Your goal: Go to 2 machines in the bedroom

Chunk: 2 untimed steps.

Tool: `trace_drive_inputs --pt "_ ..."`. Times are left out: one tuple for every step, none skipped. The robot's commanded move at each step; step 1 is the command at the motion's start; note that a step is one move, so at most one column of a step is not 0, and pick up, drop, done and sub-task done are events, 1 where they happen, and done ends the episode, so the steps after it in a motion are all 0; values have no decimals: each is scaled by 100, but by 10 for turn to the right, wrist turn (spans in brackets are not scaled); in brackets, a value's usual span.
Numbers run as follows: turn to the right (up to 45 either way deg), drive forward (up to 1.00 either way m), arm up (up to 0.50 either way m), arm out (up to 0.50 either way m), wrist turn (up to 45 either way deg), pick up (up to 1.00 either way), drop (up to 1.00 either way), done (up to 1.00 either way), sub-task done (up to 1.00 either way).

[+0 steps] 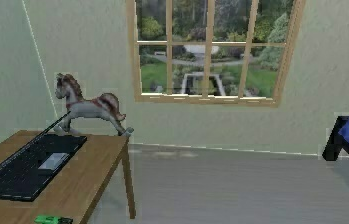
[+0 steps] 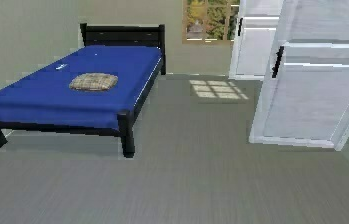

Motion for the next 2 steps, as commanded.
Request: trace_drive_inputs --pt "0 100 0 0 0 0 0 0 0" --pt "30 0 0 0 0 0 0 0 0"
